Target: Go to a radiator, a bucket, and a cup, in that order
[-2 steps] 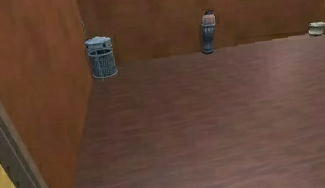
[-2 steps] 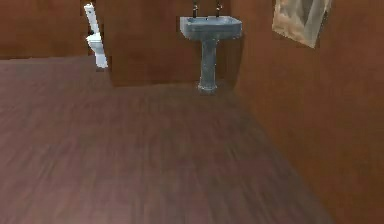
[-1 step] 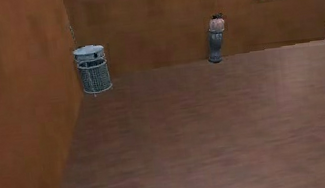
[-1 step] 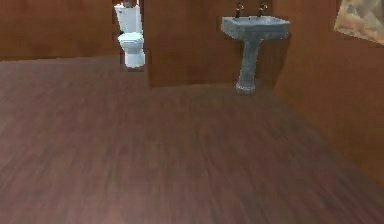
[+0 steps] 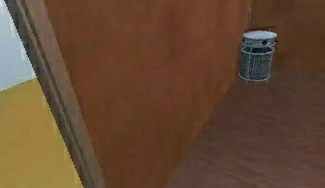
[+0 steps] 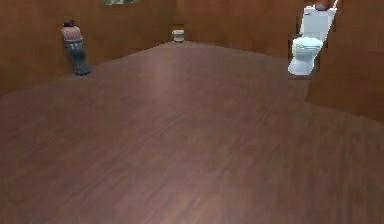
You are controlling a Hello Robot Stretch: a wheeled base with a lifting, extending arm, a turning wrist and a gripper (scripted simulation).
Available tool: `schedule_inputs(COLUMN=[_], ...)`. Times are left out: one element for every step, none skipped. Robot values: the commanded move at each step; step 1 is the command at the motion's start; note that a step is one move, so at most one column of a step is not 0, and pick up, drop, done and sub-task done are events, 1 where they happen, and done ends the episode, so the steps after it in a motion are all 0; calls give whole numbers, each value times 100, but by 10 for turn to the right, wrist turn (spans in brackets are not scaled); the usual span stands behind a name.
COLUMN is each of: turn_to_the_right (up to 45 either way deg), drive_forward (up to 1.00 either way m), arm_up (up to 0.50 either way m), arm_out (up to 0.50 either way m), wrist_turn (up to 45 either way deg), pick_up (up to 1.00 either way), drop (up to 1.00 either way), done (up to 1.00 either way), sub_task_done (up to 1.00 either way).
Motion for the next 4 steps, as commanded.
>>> schedule_inputs(turn_to_the_right=[-450,-90,0,360], drive_forward=[0,0,90,0], arm_up=[0,0,0,0], arm_out=[0,0,0,0], wrist_turn=[0,0,0,0], pick_up=[0,0,0,0], drop=[0,0,0,0], done=[0,0,0,0], sub_task_done=[0,0,0,0])
